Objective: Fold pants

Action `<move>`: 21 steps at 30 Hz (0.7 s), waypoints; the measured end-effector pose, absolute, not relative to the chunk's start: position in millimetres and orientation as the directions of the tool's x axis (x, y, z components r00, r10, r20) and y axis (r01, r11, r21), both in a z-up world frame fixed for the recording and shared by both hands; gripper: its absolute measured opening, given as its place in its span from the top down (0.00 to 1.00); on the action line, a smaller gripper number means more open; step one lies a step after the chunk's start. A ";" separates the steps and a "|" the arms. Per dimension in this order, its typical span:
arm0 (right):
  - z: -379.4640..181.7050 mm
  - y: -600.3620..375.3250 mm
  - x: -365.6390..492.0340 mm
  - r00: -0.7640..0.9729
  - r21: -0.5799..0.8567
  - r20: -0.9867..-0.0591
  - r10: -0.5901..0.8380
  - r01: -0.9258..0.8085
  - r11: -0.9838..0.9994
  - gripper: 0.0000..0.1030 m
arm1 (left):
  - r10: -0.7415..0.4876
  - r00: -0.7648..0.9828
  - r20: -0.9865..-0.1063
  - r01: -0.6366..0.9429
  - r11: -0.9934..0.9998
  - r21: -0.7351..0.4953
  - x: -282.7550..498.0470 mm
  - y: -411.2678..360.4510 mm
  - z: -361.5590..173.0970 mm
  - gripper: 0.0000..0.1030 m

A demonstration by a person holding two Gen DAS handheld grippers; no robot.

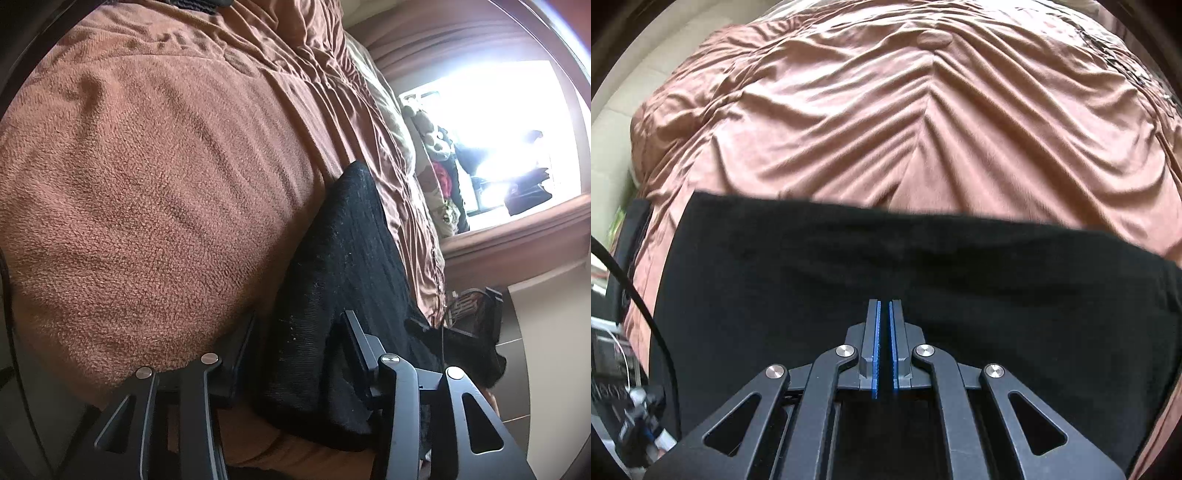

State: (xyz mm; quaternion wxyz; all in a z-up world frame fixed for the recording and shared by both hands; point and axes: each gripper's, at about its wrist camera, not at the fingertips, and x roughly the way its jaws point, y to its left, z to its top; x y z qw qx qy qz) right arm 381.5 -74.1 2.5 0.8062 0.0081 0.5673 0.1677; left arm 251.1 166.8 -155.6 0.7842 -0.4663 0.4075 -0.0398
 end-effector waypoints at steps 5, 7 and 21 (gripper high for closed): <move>4.8 -78.4 359.4 0.283 0.234 -0.906 0.315 -0.285 0.929 0.99 | -0.448 0.661 -0.602 -0.318 0.560 -0.765 255.7 165.7 -156.9 0.56; 5.0 -78.8 353.3 0.275 0.243 -0.905 0.323 -0.290 0.926 0.99 | -0.450 0.659 -0.603 -0.317 0.561 -0.765 256.4 165.6 -157.1 0.57; 9.9 -90.1 289.0 0.288 0.248 -0.894 0.342 -0.319 0.915 0.99 | -0.459 0.625 -0.631 -0.324 0.583 -0.745 265.6 159.4 -159.5 0.68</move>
